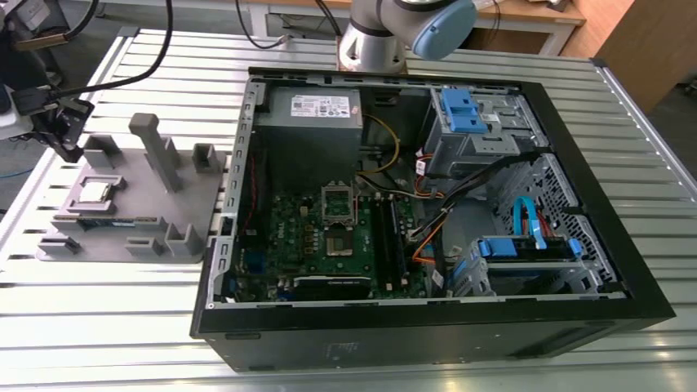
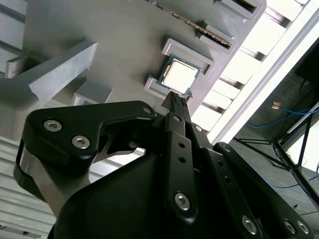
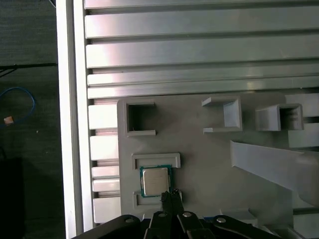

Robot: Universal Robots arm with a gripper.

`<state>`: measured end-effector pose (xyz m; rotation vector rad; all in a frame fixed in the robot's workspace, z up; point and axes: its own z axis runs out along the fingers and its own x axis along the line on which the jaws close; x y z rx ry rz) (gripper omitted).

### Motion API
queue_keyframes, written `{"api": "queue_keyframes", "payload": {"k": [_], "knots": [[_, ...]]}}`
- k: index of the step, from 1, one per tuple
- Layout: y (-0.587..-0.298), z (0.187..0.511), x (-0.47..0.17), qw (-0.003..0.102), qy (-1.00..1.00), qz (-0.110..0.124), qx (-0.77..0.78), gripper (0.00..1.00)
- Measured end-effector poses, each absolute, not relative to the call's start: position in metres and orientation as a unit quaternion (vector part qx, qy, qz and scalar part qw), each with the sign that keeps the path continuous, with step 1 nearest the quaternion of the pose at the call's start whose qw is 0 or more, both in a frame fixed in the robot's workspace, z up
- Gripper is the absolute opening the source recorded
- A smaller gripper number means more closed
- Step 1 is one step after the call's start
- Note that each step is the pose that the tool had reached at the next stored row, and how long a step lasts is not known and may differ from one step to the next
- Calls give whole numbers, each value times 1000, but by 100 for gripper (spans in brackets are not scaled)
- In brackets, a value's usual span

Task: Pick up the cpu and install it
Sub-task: 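Pick up the cpu and move it towards the insertion slot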

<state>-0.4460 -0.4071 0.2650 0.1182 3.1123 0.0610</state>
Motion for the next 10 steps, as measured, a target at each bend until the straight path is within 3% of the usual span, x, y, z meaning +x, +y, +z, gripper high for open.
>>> {"api": "queue_keyframes", "payload": {"k": [10], "knots": [[-407,257,-448,13,999,18,38,11]]}}
